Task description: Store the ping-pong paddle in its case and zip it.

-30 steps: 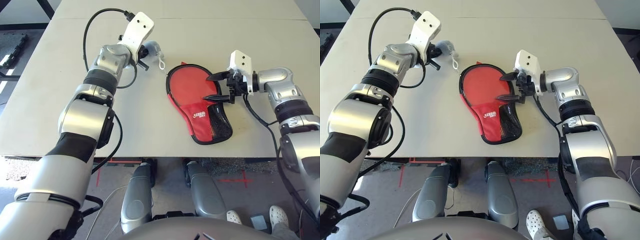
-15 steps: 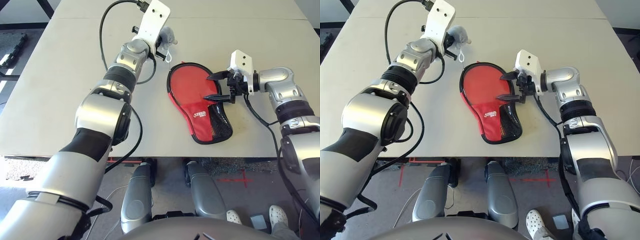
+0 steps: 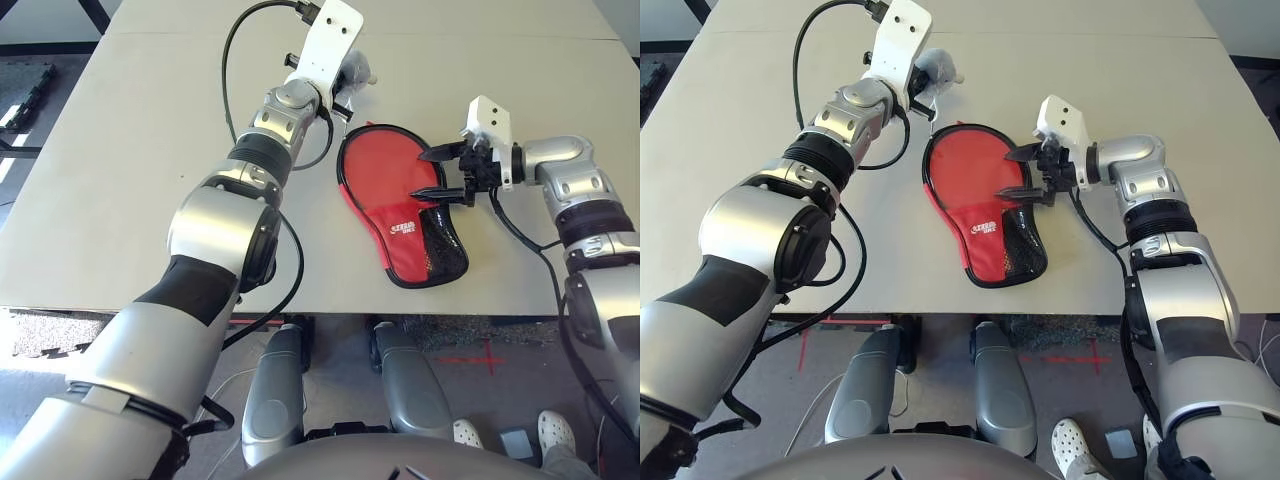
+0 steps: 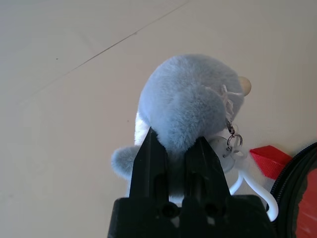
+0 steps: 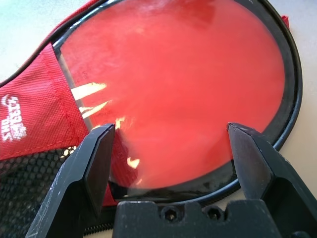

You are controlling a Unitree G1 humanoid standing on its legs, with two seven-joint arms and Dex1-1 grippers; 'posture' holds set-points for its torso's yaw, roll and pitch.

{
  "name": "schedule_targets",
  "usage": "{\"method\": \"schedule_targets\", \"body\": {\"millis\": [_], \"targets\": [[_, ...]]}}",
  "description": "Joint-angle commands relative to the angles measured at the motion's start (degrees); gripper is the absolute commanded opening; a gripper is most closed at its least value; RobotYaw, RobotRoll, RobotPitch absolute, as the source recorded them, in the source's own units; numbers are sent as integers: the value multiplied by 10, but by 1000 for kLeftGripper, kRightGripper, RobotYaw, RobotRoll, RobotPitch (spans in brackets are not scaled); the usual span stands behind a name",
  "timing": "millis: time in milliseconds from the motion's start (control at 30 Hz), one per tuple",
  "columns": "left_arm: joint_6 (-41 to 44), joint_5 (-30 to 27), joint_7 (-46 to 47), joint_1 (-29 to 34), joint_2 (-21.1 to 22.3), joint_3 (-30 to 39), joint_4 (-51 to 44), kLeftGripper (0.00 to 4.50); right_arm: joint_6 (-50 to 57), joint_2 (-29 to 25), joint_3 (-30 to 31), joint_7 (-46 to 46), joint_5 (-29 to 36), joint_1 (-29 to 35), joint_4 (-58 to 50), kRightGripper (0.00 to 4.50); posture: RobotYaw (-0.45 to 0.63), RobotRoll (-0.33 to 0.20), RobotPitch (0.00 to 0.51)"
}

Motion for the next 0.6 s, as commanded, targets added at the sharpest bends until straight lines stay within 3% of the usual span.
{"method": "schedule_targets", "body": {"millis": [33,333,600], "targets": [[-9,7,-3,-1,-7,-5,-14,107,3,-5,2,2,-8,-12,22,4500,-6,0,293],[0,17,-18,10,-8,-18,-14,107,0,19,-4,6,-3,-48,36,4500,1,0,296],[-1,20,-19,17,-9,-20,-17,107,-21,33,31,10,-41,-19,33,4500,2,0,296]]}}
